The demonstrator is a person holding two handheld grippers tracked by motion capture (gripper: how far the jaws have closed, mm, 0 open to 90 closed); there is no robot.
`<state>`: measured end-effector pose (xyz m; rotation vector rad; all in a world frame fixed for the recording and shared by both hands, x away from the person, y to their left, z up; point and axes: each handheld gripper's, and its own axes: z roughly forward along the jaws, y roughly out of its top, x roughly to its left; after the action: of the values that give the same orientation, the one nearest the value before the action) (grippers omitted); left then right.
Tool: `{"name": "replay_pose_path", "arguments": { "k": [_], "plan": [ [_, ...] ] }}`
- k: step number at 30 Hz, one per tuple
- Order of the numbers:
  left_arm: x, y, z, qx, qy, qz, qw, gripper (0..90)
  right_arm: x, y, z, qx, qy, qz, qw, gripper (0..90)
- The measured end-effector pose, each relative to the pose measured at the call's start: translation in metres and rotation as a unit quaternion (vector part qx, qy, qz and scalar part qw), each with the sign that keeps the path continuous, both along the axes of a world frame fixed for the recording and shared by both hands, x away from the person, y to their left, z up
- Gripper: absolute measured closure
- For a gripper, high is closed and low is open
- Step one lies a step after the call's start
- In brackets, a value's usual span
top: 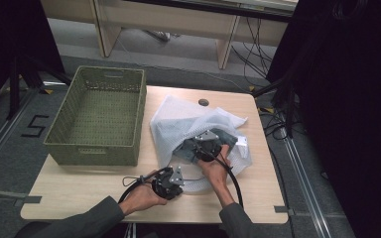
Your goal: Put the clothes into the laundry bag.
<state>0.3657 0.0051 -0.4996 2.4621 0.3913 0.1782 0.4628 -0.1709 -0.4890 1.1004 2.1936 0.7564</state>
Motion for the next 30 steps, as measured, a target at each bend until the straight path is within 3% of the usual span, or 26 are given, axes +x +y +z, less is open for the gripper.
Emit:
{"name": "replay_pose_path", "arguments": {
  "k": [1, 3, 5, 6, 7, 10, 12, 13, 14, 16, 19, 22, 23, 24, 25, 26, 27, 28, 30],
  "plan": [
    [0.000, 0.000, 0.000, -0.002, 0.006, 0.004, 1.0000, 88.1, 0.003, -0.003, -0.001, 0.024, 0.005, 0.001, 0.9997, 68.2],
    [0.000, 0.000, -0.001, -0.003, 0.008, 0.005, 1.0000, 88.1, 0.002, -0.007, 0.002, 0.042, 0.018, 0.015, 0.9988, 64.8],
    [0.000, 0.001, 0.000, -0.001, 0.008, -0.006, 1.0000, 88.2, -0.007, -0.013, 0.011, 0.071, 0.044, 0.012, 0.9965, 61.1],
    [-0.001, 0.001, 0.000, -0.009, 0.014, 0.005, 0.9999, 88.2, -0.010, -0.019, 0.013, 0.072, 0.047, 0.022, 0.9960, 59.9],
    [-0.002, 0.002, 0.000, 0.000, 0.012, 0.006, 0.9999, 88.2, -0.015, -0.024, 0.017, 0.090, 0.059, 0.021, 0.9940, 59.3],
    [-0.005, 0.004, 0.001, 0.001, 0.014, 0.001, 0.9999, 88.2, -0.026, -0.036, 0.023, 0.114, 0.070, 0.037, 0.9903, 57.1],
    [-0.007, 0.006, 0.002, 0.009, 0.021, -0.002, 0.9997, 88.2, -0.033, -0.039, 0.029, 0.122, 0.077, 0.047, 0.9884, 54.2],
    [-0.008, 0.007, 0.002, 0.005, 0.022, -0.001, 0.9997, 88.2, -0.035, -0.041, 0.031, 0.121, 0.059, 0.059, 0.9891, 52.4],
    [-0.009, 0.008, 0.002, 0.006, 0.028, 0.000, 0.9996, 88.1, -0.040, -0.040, 0.034, 0.126, 0.069, 0.051, 0.9883, 51.1],
    [-0.009, 0.011, 0.003, 0.006, 0.031, -0.002, 0.9995, 87.1, -0.045, -0.043, 0.039, 0.132, 0.060, 0.062, 0.9875, 49.9],
    [-0.011, 0.010, 0.006, -0.002, 0.037, -0.004, 0.9993, 82.6, -0.054, -0.043, 0.044, 0.142, 0.074, 0.065, 0.9848, 47.2],
    [-0.011, 0.004, 0.011, -0.030, 0.027, -0.012, 0.9991, 70.0, -0.061, -0.042, 0.041, 0.134, 0.088, 0.072, 0.9845, 42.4],
    [-0.012, 0.000, 0.010, -0.042, 0.035, -0.005, 0.9985, 66.2, -0.065, -0.040, 0.038, 0.141, 0.094, 0.061, 0.9837, 41.0],
    [-0.012, -0.004, 0.009, -0.047, 0.037, -0.007, 0.9982, 64.6, -0.064, -0.042, 0.036, 0.127, 0.093, 0.071, 0.9851, 39.2],
    [-0.011, -0.008, 0.007, -0.050, 0.039, -0.009, 0.9980, 62.6, -0.065, -0.040, 0.032, 0.132, 0.086, 0.068, 0.9851, 37.3],
    [-0.012, -0.014, 0.003, -0.055, 0.042, -0.008, 0.9976, 61.7, -0.066, -0.040, 0.033, 0.133, 0.107, 0.064, 0.9832, 34.9],
    [-0.011, -0.018, 0.000, -0.051, 0.038, -0.009, 0.9979, 59.6, -0.066, -0.038, 0.029, 0.141, 0.098, 0.067, 0.9829, 34.0],
    [-0.011, -0.022, -0.003, -0.050, 0.040, -0.005, 0.9979, 58.6, -0.066, -0.039, 0.029, 0.125, 0.108, 0.073, 0.9836, 33.3],
    [-0.010, -0.024, -0.005, -0.052, 0.029, -0.004, 0.9983, 64.8, -0.067, -0.036, 0.024, 0.124, 0.105, 0.068, 0.9844, 32.5]
  ]
}}
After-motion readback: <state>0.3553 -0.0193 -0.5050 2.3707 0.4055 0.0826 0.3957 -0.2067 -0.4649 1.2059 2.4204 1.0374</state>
